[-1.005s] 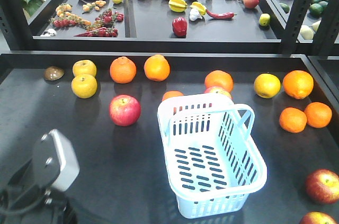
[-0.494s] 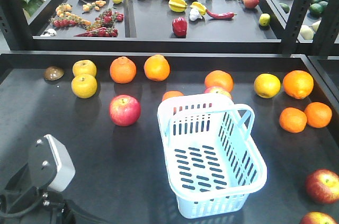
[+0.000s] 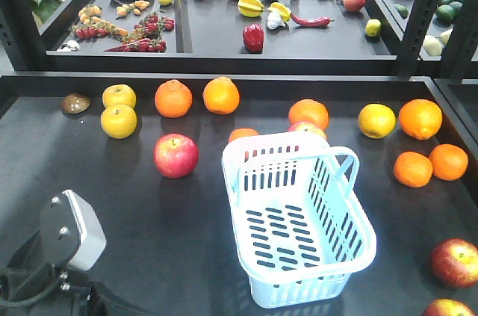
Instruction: Pick three apples into basket with both arms
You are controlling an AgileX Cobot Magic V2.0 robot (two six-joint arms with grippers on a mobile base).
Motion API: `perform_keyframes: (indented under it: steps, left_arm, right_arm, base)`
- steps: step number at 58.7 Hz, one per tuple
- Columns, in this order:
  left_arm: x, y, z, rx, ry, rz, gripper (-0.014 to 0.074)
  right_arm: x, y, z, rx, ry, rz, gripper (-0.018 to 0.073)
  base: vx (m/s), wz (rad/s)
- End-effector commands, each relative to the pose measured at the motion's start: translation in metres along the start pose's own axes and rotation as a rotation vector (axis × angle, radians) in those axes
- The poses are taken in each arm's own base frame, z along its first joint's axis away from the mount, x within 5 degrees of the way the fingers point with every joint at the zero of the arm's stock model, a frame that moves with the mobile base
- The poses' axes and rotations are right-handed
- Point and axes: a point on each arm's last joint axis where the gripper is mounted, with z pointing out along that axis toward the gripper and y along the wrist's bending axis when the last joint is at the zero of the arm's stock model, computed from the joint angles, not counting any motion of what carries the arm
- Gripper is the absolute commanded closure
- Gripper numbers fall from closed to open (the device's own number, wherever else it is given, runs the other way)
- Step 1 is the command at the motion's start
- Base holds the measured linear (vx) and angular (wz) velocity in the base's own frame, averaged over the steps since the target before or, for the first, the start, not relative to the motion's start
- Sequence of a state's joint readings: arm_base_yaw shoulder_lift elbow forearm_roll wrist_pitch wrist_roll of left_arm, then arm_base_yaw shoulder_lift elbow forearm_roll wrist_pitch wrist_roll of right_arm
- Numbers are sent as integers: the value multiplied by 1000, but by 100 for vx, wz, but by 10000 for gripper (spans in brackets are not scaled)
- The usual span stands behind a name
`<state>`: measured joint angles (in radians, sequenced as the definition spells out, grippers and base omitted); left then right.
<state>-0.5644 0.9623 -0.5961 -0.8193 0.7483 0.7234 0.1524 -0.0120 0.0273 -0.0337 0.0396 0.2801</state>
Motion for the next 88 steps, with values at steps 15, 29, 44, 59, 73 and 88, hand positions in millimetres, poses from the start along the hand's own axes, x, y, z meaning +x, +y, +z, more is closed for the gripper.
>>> perform_keyframes:
  steps: [15, 29, 44, 59, 73, 88]
  left_arm:
    - [-10, -4, -5, 8, -71, -21, 603]
    - [-10, -4, -5, 9, -70, -21, 603]
    - [-10, -4, -5, 9, -70, -21, 603]
    - [-10, -4, -5, 10, -69, -21, 603]
    - [-10, -4, -5, 10, -69, -21, 603]
    - [-10, -4, -5, 10, -69, -21, 603]
  right_arm:
    - [-7, -1, -1, -39, -107, 799, 567]
    - [-61, 17, -11, -98, -151, 520, 564]
    - [-124, 28, 5, 157, 455, 16, 550]
    - [-129, 6, 53, 424, 884, -264, 361]
    - [-106, 3, 82, 437, 1097, -253, 209]
    - [-69, -11, 119, 502, 1363, -321, -70]
  base:
    - [0, 0]
    - [0, 0]
    - [0, 0]
    - [0, 0]
    - [0, 0]
    - [0, 0]
